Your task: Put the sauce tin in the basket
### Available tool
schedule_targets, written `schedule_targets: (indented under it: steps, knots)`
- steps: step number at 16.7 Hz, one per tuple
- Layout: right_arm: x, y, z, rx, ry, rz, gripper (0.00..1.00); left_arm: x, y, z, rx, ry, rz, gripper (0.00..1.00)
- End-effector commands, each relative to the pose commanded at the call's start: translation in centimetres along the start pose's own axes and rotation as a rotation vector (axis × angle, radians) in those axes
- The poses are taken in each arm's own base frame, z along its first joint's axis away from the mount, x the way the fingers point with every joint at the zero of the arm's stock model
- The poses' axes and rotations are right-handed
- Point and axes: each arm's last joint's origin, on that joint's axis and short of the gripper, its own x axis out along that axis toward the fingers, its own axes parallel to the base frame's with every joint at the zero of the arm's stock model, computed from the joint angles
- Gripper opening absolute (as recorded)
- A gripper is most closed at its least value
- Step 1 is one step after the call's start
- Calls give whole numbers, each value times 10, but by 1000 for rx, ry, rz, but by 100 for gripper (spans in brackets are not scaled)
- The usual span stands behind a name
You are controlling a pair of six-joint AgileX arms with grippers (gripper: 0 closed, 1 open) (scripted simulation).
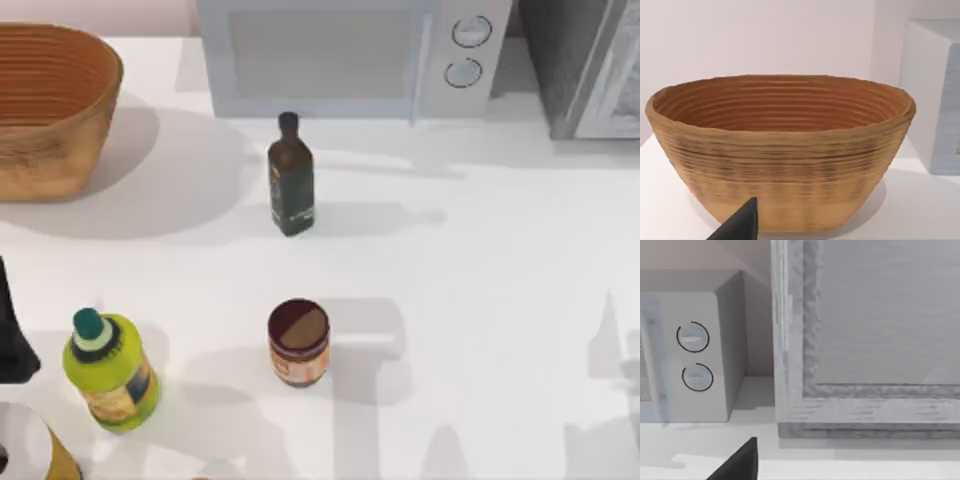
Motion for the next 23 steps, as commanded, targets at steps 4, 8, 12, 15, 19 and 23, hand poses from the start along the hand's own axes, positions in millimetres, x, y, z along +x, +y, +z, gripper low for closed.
schedule_targets:
  steps: [4,8,12,15,19,23]
  knots:
    - [0,0,0,0,0,0,100,0,-1,8,31,5,-32,100]
    - [0,0,0,0,0,0,100,8,-5,44,181,42,-193,100]
    - [0,0,0,0,0,0,100,40,-13,77,358,131,-448,100]
    - [0,0,0,0,0,0,100,83,-25,78,444,242,-684,100]
    - [0,0,0,0,0,0,100,137,-58,45,499,373,-1025,100]
    - [0,0,0,0,0,0,100,156,-95,-2,515,479,-1283,100]
